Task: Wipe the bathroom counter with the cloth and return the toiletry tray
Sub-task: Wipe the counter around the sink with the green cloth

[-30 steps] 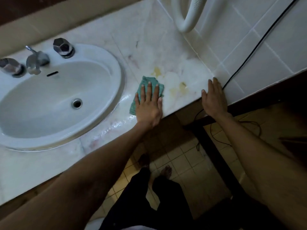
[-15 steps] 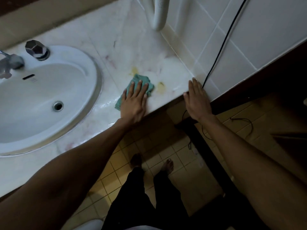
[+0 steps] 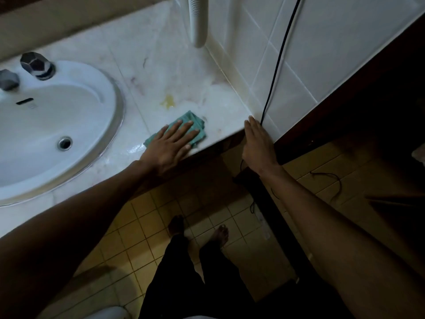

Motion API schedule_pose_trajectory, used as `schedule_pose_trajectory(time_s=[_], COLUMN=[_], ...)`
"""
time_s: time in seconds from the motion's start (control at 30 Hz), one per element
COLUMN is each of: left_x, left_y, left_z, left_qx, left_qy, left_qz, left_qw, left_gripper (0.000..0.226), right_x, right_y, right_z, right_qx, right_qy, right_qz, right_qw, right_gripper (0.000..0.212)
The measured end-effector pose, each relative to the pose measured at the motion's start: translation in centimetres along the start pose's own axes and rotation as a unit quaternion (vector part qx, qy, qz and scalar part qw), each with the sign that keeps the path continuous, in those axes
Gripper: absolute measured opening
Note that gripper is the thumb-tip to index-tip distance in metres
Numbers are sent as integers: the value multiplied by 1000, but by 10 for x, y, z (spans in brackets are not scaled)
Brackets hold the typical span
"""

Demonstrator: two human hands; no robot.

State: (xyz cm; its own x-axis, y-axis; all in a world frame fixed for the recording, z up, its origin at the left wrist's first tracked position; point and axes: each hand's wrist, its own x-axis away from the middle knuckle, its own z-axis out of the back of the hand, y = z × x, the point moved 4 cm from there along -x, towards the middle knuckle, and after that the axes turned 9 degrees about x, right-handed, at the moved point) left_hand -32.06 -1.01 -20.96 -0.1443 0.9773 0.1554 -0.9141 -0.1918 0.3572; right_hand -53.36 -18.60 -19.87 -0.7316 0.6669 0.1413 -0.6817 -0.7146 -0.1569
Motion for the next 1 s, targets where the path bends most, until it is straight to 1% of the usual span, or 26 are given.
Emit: schedule_pose_trajectory(time_s=[0.07, 0.17, 0.27, 0.33, 0.4, 0.5, 0.57, 0.67, 0.73, 0.8, 0.9, 1.0], left_x=[-22, -76, -120, -126, -114, -80, -56, -19, 4, 23, 28, 1], left_y=[-1, 23, 60, 80, 89, 81, 67, 38, 14, -12, -40, -53], left_z=[6, 9, 6, 1, -7, -13, -12, -3, 2, 9, 20, 29], left_qx=[19, 62, 96, 86, 62, 35, 26, 27, 21, 26, 66, 90], left_qy=[26, 50, 57, 52, 29, 1, -6, -9, -7, 2, 43, 121], left_qz=[64, 148, 189, 160, 82, -25, -54, -48, -25, 18, 118, 239], left_qw=[997, 986, 976, 982, 994, 999, 998, 998, 999, 1000, 990, 959], left_gripper=[55, 55, 56, 56, 55, 52, 51, 51, 52, 52, 52, 52], right_x=[0, 0, 4, 5, 5, 3, 0, -7, -14, -23, -43, -61], right_y=[0, 1, 1, 2, 3, 1, -1, -2, -5, -8, -16, -27], right_z=[0, 3, 7, 8, 9, 13, 14, 14, 16, 17, 17, 13], right_qx=[-7, -13, -21, -44, -64, -92, -100, -98, -107, -133, -166, -163], right_qy=[-4, 1, 22, 36, 46, 56, 57, 57, 52, 58, 65, 39], right_qz=[5, 10, 9, -1, -15, -34, -42, -44, -45, -47, -45, -37], right_qw=[1000, 1000, 999, 998, 997, 994, 993, 993, 992, 988, 983, 985], right_gripper=[72, 70, 65, 64, 65, 64, 62, 57, 54, 50, 45, 47])
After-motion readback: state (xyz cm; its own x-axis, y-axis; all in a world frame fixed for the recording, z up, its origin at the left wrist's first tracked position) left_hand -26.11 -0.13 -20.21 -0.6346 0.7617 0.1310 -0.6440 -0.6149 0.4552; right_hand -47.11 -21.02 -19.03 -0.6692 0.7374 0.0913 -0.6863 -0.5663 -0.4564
